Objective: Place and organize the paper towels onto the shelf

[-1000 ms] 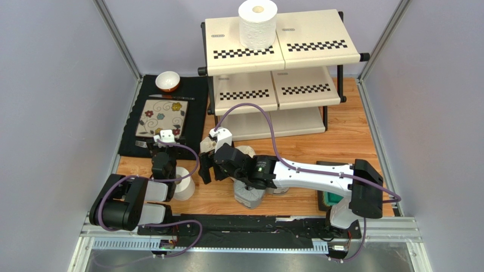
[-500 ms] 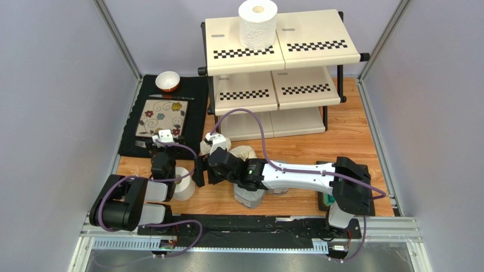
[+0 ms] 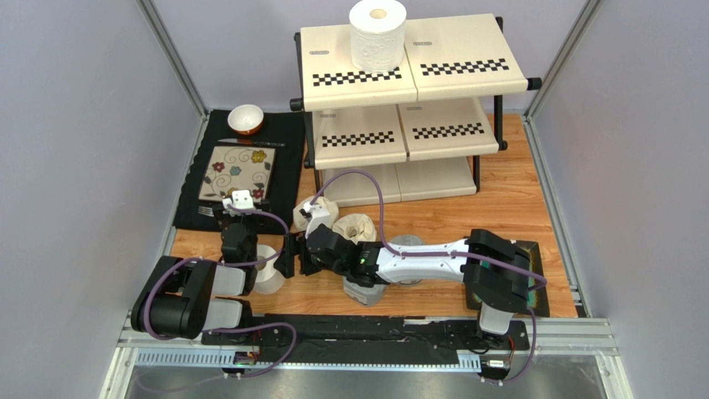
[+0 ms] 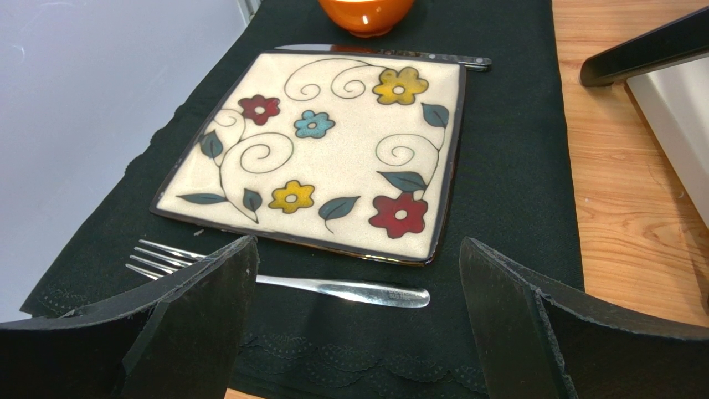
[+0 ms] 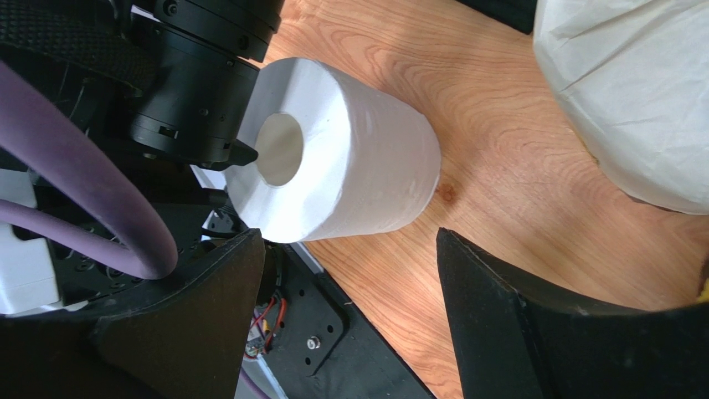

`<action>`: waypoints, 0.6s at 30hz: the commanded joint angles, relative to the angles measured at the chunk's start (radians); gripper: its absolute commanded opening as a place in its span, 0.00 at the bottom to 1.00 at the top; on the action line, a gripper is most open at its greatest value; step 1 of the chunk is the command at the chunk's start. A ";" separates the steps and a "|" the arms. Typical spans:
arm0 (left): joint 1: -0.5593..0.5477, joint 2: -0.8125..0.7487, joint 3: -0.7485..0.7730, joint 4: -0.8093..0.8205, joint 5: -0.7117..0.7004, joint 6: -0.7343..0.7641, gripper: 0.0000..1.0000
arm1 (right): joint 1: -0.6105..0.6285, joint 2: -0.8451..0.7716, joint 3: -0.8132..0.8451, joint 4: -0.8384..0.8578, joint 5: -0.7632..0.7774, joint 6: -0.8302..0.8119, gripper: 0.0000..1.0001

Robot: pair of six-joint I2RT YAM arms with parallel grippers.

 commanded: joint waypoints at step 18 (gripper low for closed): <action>0.008 -0.015 -0.263 0.027 0.001 -0.014 0.99 | -0.012 0.110 -0.025 0.290 -0.022 0.085 0.77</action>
